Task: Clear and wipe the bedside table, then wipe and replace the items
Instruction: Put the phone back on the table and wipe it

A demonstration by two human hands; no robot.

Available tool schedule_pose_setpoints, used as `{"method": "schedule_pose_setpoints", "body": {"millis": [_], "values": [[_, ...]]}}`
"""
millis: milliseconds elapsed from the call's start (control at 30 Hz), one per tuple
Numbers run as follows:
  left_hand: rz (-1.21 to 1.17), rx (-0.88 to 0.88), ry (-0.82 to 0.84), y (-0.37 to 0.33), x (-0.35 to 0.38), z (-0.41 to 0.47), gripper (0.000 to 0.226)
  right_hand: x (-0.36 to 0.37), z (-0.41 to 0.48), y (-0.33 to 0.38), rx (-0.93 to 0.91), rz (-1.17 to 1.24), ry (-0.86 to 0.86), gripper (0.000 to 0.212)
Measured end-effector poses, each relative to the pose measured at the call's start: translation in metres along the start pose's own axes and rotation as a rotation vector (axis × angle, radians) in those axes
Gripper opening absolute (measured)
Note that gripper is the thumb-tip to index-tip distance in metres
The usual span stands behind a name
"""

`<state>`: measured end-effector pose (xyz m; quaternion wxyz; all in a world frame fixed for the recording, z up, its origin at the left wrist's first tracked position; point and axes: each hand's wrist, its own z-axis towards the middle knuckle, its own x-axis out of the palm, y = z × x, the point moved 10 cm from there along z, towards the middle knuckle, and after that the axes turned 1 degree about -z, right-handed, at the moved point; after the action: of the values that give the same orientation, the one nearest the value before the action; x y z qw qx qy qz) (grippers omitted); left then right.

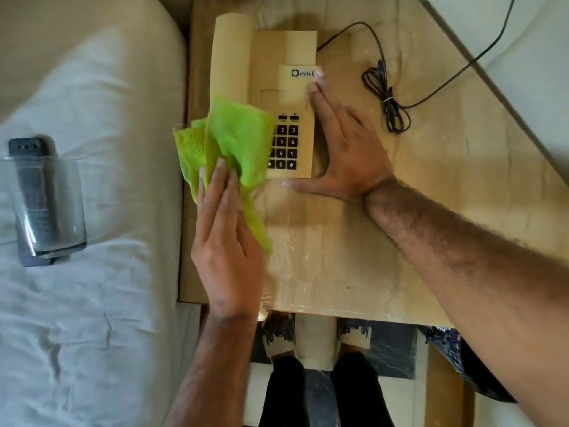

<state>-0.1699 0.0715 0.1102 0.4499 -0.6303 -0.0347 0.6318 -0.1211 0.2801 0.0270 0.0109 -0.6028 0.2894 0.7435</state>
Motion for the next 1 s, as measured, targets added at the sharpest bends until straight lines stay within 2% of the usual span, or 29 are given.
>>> {"method": "schedule_pose_setpoints", "body": {"millis": [67,267,367,433,600,667,867,1000], "values": [[0.039,-0.038,0.045,0.007,0.01,0.023,0.034,0.001,0.0,0.0,-0.003,-0.006,-0.008,0.145],[0.215,0.166,0.202,-0.019,0.057,0.154,0.042,0.004,0.002,-0.002,-0.003,-0.022,-0.006,0.144],[0.283,0.082,0.231,-0.026,0.076,0.212,0.041,0.004,0.002,0.001,-0.022,-0.052,-0.004,0.145],[0.285,0.074,0.254,-0.04,0.09,0.221,0.042,0.005,0.002,0.0,-0.013,-0.063,-0.001,0.145],[0.173,0.227,0.399,-0.079,0.129,0.164,0.056,0.002,0.001,-0.001,0.007,-0.064,-0.019,0.141],[0.142,0.245,0.395,-0.073,0.131,0.136,0.056,0.003,0.002,-0.003,0.027,-0.053,0.003,0.139],[0.131,0.157,0.357,-0.034,0.105,0.039,0.054,0.001,0.002,0.001,-0.053,-0.068,-0.029,0.104],[0.035,0.031,0.357,-0.015,0.074,-0.025,0.047,0.001,-0.007,0.001,0.017,0.002,0.008,0.116]]}}
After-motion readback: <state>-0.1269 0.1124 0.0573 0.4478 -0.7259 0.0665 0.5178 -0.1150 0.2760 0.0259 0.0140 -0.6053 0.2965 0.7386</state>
